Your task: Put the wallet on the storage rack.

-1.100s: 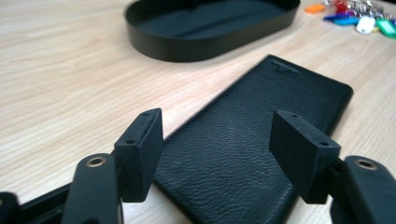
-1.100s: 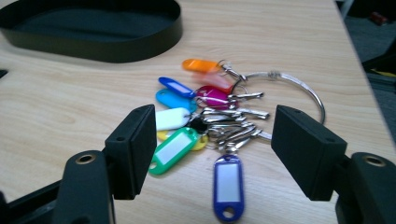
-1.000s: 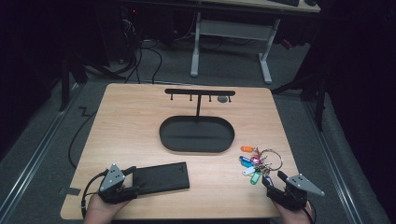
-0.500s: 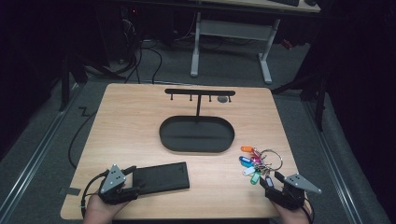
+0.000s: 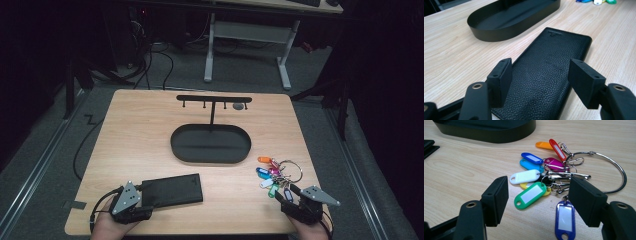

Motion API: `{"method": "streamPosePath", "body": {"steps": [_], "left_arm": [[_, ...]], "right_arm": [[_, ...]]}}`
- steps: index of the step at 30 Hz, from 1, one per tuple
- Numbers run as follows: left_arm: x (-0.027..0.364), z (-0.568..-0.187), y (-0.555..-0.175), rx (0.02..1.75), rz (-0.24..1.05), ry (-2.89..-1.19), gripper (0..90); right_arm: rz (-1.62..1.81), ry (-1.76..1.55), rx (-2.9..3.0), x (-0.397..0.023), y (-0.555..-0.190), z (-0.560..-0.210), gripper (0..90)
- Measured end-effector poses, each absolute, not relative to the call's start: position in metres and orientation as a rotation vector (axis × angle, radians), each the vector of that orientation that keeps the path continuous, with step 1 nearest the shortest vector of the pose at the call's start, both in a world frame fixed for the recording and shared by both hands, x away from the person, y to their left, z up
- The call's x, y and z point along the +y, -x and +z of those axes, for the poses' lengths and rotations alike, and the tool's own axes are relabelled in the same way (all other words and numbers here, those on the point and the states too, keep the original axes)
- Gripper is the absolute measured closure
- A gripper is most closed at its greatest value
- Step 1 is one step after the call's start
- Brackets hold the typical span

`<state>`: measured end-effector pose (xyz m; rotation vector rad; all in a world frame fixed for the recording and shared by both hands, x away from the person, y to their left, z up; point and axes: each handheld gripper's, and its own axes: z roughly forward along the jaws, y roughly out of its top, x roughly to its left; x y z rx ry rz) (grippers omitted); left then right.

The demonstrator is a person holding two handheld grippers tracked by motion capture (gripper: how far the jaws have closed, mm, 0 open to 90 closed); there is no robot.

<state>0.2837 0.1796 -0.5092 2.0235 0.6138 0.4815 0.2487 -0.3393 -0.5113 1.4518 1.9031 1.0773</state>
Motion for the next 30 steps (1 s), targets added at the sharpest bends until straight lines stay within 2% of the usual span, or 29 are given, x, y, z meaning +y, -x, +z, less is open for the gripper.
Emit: {"method": "streamPosePath", "body": {"steps": [3,13,17,23,30], "left_arm": [[0.178,-0.510,-0.283,0.584,0.467,-2.039,39.4],[0.192,-0.519,-0.282,0.573,0.455,-2.114,38.4],[0.188,-0.522,-0.279,0.553,0.482,-2.154,35.5],[0.182,-0.527,-0.276,0.471,0.515,-2.199,34.7],[0.179,-0.531,-0.277,0.457,0.553,-2.233,35.3]], "right_arm": [[1.071,-1.459,1.904,-0.340,-0.250,-0.512,33.4],[1.068,-1.457,1.916,-0.341,-0.251,-0.514,33.8],[1.066,-1.465,1.927,-0.341,-0.253,-0.516,33.9],[1.069,-1.455,1.939,-0.338,-0.254,-0.517,33.9],[1.083,-1.457,1.935,-0.339,-0.255,-0.517,34.0]]}}
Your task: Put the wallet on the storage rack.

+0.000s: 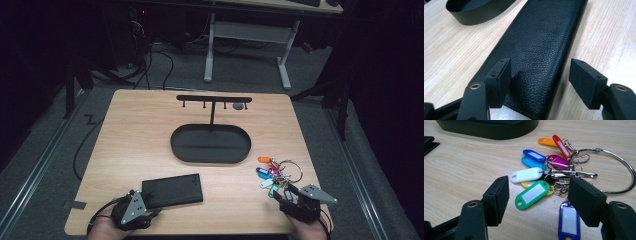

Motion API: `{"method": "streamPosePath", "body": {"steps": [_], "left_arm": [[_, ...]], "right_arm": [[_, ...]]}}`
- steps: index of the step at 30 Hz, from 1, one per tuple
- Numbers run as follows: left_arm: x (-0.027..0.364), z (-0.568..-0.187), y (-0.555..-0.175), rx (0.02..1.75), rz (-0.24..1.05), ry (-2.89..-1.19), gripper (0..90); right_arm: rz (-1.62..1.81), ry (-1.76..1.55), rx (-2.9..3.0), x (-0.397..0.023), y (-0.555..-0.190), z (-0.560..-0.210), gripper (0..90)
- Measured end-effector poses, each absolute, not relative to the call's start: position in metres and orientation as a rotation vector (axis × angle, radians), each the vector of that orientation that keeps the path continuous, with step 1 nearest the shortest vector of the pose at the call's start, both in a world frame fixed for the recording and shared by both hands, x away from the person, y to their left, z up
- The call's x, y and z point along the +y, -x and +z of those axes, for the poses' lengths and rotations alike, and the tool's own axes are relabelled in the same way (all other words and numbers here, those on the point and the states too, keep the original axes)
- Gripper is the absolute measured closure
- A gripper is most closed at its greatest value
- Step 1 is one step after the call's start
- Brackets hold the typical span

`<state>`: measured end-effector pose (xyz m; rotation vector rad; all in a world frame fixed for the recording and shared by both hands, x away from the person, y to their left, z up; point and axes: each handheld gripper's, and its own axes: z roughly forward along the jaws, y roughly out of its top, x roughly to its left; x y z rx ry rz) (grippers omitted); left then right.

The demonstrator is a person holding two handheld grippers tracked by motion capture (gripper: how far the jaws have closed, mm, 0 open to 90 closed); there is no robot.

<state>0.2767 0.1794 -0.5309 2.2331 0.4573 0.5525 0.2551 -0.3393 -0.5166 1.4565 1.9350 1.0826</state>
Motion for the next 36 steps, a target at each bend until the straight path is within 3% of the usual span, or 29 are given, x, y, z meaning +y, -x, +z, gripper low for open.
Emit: {"method": "streamPosePath", "body": {"steps": [5,16,21,36], "left_arm": [[0.1775,-0.5330,-0.2748,0.399,0.624,-2.252,36.6],[0.1787,-0.5361,-0.2734,0.365,0.653,-2.254,43.0],[0.1785,-0.5366,-0.2711,0.343,0.660,-2.241,55.2],[0.1792,-0.5350,-0.2734,0.354,0.605,-2.191,71.0]], "right_arm": [[1.088,-1.470,1.925,-0.3413,-0.2548,-0.5165,34.0],[1.102,-1.485,1.914,-0.3424,-0.2552,-0.5168,34.1],[1.114,-1.504,1.903,-0.3439,-0.2550,-0.5168,34.1],[1.137,-1.508,1.893,-0.3468,-0.2537,-0.5153,34.1]]}}
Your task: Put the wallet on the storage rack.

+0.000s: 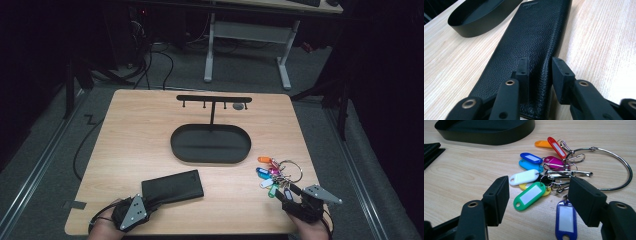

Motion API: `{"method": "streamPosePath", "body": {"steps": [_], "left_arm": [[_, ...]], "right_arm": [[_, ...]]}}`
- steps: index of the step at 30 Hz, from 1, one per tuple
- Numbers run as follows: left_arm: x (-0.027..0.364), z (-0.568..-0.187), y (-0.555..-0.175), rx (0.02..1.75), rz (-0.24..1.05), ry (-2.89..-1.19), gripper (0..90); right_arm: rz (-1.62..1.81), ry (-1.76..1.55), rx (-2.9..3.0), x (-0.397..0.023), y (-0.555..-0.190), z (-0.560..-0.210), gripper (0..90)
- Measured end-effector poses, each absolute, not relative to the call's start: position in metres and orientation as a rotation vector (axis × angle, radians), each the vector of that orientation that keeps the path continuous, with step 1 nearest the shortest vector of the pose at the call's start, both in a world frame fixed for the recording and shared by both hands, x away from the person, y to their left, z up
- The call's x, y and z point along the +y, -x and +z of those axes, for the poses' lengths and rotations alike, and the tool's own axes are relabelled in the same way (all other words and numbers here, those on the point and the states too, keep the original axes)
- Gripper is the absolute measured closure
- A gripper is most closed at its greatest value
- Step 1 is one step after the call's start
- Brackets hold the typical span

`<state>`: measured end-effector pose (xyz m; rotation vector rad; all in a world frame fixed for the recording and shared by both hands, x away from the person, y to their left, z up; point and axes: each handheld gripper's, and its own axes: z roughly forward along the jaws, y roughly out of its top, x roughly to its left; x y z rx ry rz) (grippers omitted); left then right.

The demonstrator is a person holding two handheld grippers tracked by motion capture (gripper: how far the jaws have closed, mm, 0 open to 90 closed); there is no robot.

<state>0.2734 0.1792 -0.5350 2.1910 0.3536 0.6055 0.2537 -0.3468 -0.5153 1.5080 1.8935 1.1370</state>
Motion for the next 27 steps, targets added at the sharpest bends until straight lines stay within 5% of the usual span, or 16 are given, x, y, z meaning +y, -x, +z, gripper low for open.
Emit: {"method": "streamPosePath", "body": {"steps": [27], "left_arm": [[0.1807,-0.5262,-0.2745,0.425,0.577,-2.092,90.0]], "right_arm": [[1.148,-1.548,1.862,-0.3562,-0.2534,-0.5155,34.1]]}}
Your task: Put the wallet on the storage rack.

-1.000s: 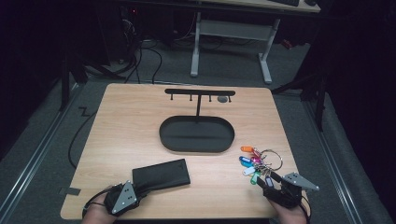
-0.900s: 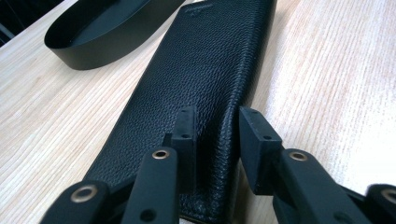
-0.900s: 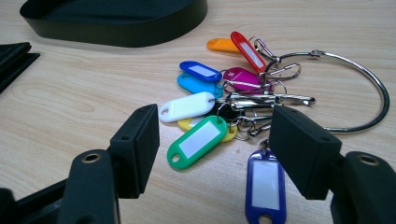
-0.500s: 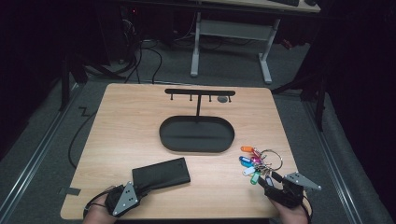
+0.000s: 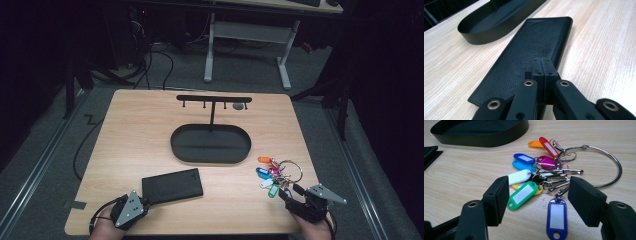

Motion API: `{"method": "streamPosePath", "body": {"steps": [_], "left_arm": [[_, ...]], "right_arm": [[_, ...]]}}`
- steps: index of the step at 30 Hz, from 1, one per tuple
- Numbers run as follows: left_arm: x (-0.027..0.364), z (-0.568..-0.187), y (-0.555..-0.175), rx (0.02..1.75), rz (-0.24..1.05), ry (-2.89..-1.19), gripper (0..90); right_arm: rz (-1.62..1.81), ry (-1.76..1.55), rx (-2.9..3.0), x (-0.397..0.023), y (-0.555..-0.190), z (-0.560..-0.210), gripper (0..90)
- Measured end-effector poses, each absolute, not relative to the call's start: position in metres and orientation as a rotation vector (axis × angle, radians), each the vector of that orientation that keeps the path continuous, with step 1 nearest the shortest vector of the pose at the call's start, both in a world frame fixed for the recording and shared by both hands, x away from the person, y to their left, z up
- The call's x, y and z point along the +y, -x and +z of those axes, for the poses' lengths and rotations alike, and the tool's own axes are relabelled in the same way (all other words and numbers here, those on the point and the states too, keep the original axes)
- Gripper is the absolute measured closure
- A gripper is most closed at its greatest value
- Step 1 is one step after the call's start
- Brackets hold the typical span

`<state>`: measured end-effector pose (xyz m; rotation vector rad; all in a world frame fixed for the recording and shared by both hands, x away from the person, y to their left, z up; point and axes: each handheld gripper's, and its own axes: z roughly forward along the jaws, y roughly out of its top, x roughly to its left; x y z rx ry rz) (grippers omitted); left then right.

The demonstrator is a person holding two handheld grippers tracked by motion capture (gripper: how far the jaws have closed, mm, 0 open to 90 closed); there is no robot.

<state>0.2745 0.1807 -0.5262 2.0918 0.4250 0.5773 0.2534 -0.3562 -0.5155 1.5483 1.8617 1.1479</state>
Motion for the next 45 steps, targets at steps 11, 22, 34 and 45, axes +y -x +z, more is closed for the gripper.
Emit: {"method": "streamPosePath", "body": {"steps": [11,22,34,45], "left_arm": [[0.184,-0.527,-0.276,0.441,0.575,-2.089,90.0],[0.180,-0.536,-0.286,0.468,0.594,-2.195,37.9],[0.173,-0.539,-0.290,0.443,0.636,-2.224,49.8],[0.172,-0.535,-0.285,0.398,0.676,-2.215,72.5]], "right_arm": [[1.148,-1.547,1.865,-0.356,-0.255,-0.516,34.1],[1.150,-1.549,1.866,-0.357,-0.254,-0.516,34.1],[1.145,-1.541,1.882,-0.352,-0.255,-0.517,34.4],[1.151,-1.543,1.877,-0.353,-0.254,-0.517,34.6]]}}
